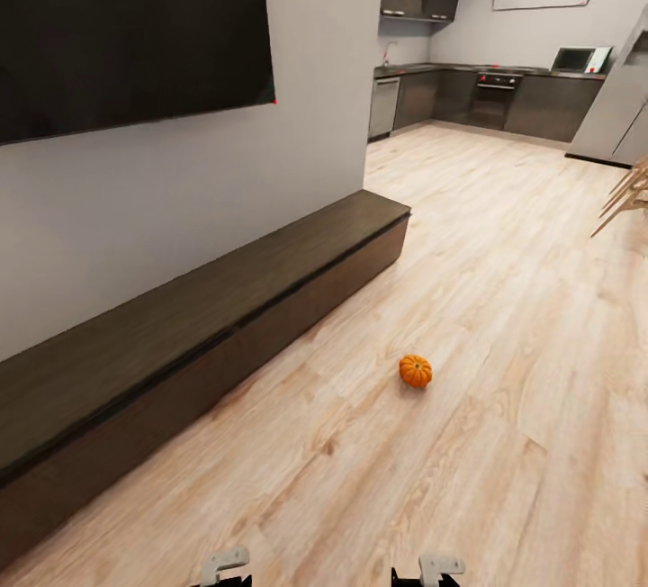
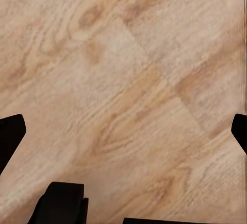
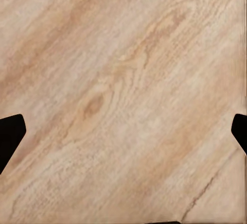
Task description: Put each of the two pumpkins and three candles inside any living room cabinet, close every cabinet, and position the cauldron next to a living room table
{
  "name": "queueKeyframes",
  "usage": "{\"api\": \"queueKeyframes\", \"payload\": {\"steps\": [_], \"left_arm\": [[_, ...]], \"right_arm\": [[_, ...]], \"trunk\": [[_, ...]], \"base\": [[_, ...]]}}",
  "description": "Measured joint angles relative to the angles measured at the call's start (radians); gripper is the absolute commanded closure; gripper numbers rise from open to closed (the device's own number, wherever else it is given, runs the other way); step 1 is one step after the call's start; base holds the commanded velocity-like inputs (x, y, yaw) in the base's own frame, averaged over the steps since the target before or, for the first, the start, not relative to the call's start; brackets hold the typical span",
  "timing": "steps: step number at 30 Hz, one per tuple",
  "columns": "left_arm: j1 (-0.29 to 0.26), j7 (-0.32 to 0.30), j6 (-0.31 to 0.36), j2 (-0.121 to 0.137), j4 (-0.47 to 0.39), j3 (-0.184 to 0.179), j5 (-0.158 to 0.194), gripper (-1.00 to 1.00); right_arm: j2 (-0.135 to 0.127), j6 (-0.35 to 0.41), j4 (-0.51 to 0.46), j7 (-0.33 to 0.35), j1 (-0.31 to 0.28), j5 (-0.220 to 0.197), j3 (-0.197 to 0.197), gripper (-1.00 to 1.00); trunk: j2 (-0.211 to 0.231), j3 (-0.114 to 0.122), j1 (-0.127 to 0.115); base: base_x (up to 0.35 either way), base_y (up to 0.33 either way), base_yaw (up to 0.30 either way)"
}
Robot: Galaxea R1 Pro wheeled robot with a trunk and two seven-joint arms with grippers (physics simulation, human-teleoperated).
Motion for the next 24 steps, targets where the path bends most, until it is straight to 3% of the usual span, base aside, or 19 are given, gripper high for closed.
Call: {"api": "queueKeyframes", "payload": {"steps": [24], "left_arm": [[0.0,0.0,0.0,0.0,0.0,0.0,0.0,-1.0]], "right_arm": [[0.0,0.0,0.0,0.0,0.0,0.0,0.0,-1.0]], "trunk": [[0.0,0.025,0.0]], "base": [[0.0,0.0,-0.26]]}}
